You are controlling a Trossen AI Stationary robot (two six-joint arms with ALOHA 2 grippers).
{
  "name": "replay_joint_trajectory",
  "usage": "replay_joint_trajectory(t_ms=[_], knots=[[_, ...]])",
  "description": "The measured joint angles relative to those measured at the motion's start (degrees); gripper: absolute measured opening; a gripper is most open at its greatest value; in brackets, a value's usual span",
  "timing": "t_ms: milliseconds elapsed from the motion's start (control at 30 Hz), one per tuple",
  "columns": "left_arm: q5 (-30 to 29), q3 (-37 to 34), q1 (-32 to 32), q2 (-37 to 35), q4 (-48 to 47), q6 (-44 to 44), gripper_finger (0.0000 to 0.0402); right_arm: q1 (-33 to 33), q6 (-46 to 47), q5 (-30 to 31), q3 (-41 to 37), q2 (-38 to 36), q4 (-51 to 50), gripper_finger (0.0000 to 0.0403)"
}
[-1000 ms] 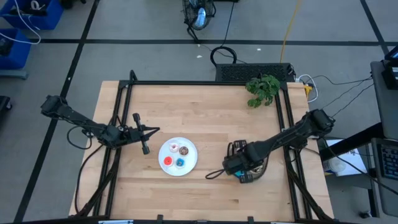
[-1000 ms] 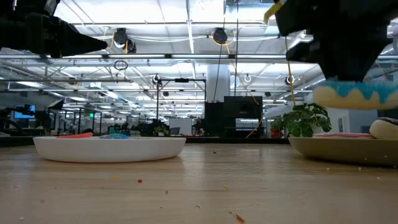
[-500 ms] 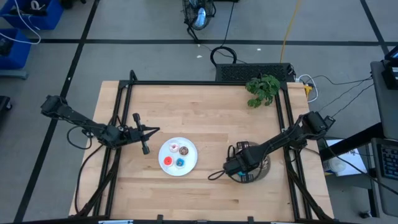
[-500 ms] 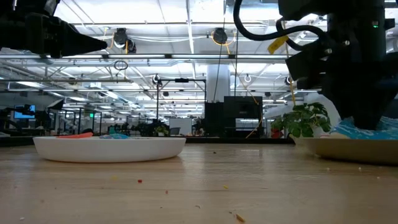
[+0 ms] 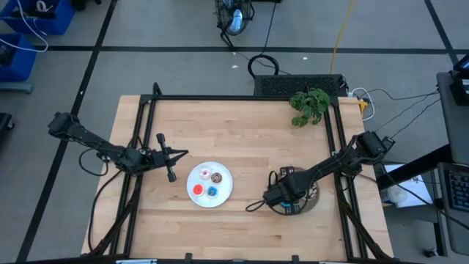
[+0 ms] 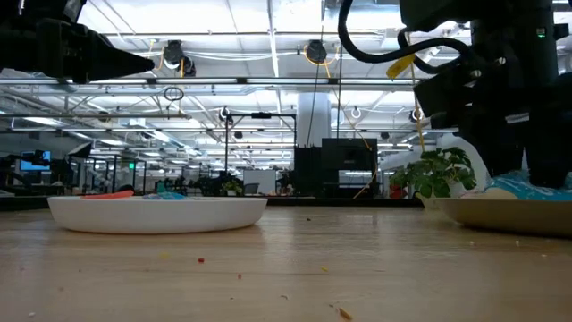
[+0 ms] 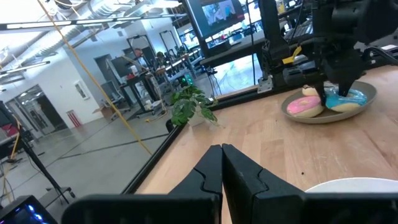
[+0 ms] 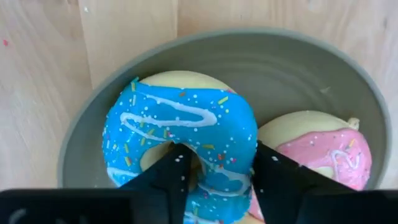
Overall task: Pick & Place donuts
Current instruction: Put the large blue donut on the gray plate, then return to Home Position
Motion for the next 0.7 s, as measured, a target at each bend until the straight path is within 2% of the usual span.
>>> replay_joint_trajectory(t_ms=[400, 533, 700], knots=[[0.0, 0.0, 0.0, 0.0, 0.0, 0.0, 0.0017, -0.1, 0.9, 0.2, 4.6, -0.9, -5.4, 0.0216], [0.0, 0.0, 0.0, 0.0, -0.1, 0.4, 0.0017, -0.2, 1.0, 0.2, 5.4, -2.8, -6.6, 0.0218], [-1.1, 0.0, 0.0, 0.0, -0.1, 3.4, 0.0017, 0.1, -1.2, 1.7, 5.5, -8.0, -5.3, 0.0197]])
